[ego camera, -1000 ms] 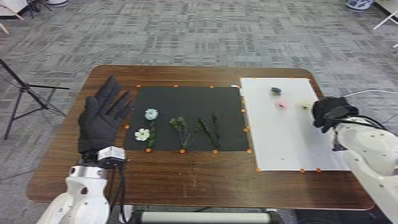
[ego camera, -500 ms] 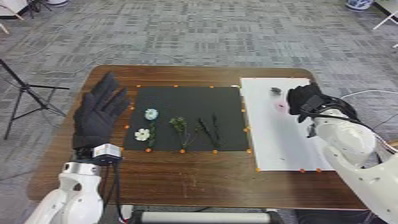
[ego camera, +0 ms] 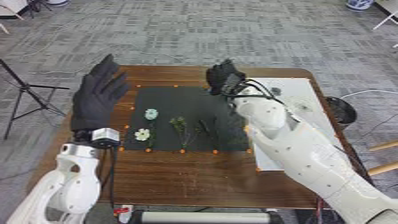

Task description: Arrange flowers

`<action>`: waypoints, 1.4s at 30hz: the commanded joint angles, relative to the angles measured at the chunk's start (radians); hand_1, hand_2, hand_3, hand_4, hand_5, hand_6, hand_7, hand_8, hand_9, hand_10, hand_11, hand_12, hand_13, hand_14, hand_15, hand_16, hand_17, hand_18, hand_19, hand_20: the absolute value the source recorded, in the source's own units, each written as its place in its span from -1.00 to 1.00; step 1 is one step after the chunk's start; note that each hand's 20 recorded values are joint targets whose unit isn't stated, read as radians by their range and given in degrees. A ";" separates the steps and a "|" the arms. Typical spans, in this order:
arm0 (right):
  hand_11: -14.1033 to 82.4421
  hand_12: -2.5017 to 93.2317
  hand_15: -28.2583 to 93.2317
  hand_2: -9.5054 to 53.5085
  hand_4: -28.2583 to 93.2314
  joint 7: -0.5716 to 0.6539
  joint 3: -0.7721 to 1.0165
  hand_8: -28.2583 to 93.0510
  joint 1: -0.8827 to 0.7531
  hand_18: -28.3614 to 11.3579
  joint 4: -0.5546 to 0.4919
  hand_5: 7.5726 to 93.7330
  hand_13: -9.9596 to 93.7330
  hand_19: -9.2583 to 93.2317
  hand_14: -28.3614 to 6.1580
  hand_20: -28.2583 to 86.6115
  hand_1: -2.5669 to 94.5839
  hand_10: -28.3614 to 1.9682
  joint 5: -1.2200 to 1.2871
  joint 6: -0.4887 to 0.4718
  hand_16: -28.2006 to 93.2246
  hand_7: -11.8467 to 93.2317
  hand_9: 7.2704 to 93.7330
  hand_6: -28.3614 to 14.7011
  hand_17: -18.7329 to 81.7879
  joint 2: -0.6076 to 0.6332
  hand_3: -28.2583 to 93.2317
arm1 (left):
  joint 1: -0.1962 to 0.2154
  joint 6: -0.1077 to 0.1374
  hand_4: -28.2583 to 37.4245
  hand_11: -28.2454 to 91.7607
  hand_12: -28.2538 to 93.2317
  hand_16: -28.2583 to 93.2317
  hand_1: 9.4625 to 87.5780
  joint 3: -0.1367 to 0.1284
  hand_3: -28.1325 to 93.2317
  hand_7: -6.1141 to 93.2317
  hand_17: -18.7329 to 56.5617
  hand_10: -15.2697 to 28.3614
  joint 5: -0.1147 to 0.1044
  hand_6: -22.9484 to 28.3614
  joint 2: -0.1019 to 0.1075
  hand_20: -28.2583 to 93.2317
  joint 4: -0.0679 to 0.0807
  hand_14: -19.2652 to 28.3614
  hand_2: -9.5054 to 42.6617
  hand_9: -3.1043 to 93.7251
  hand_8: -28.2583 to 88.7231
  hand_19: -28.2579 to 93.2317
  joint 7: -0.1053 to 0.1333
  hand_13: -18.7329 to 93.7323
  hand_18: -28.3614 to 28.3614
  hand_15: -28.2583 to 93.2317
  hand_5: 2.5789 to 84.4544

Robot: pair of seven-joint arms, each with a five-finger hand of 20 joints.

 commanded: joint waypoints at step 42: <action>-0.19 -0.50 0.80 -1.00 -1.00 0.046 -0.080 -0.58 -0.098 -0.55 0.042 0.44 0.46 0.70 0.31 0.42 -0.27 0.45 -0.084 0.064 -0.03 -0.20 0.64 0.53 -0.16 -0.190 0.74 | -0.220 -0.099 -0.97 -0.36 -0.27 -0.42 -0.66 0.122 0.46 -0.57 -0.82 0.15 0.017 -0.09 -0.019 -0.42 0.048 0.38 -0.68 -0.49 -0.66 0.13 0.010 -0.33 0.70 -0.40 -0.41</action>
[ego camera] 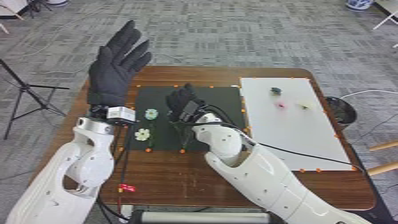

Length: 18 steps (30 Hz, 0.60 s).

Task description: Arrange flowers

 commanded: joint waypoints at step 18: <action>-0.25 -0.49 0.76 -1.00 -1.00 0.130 0.262 -0.74 -0.108 -0.59 -0.285 -0.43 -0.04 0.60 0.03 0.38 -0.42 -0.04 0.176 -0.200 -0.20 -0.29 -0.36 0.16 -0.35 0.337 0.87 | 0.137 0.026 -0.96 -0.36 -0.27 -0.42 -0.66 -0.060 0.46 -0.57 -0.82 0.15 -0.003 -0.09 -0.031 -0.42 -0.039 0.38 -0.68 -0.49 -0.66 0.13 -0.035 -0.33 0.70 -0.41 -0.41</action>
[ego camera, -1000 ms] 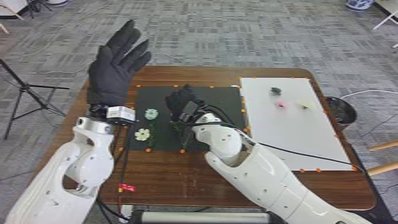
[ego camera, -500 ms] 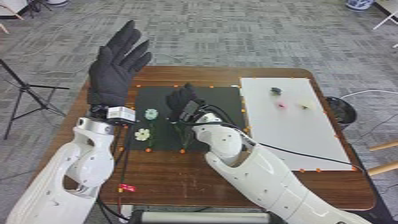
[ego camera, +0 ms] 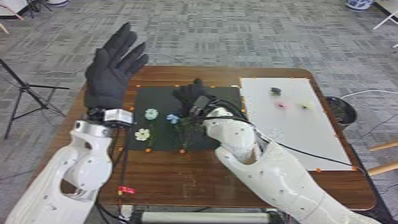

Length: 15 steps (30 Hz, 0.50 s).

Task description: Arrange flowers

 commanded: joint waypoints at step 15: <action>-0.39 -0.54 0.63 -1.00 -1.00 0.155 0.351 -0.68 -0.188 -0.61 -0.061 -0.44 -0.14 0.58 0.01 0.35 -0.43 -0.12 0.088 -0.170 -0.28 -0.41 -0.31 0.04 -0.37 0.459 0.84 | 0.214 0.054 -0.96 -0.36 -0.27 -0.42 -0.65 -0.077 0.46 -0.57 -0.82 0.15 -0.008 -0.09 -0.030 -0.42 -0.048 0.37 -0.68 -0.49 -0.66 0.13 -0.059 -0.33 0.70 -0.40 -0.41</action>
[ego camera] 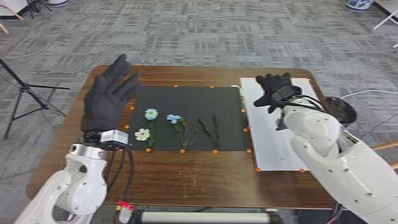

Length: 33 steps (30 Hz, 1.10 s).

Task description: Arrange flowers

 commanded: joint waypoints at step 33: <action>0.02 -0.38 0.59 -1.00 -1.00 -0.067 -0.016 -0.58 -0.029 -0.50 0.176 0.23 0.30 0.66 0.30 0.35 -0.18 0.40 -0.108 0.132 -0.11 -0.03 0.47 0.48 -0.20 0.042 0.73 | 0.032 0.012 -0.96 -0.35 -0.27 -0.42 -0.65 -0.012 0.46 -0.57 -0.82 0.14 0.000 -0.09 -0.013 -0.42 -0.005 0.37 -0.67 -0.49 -0.66 0.13 0.000 -0.33 0.69 -0.40 -0.41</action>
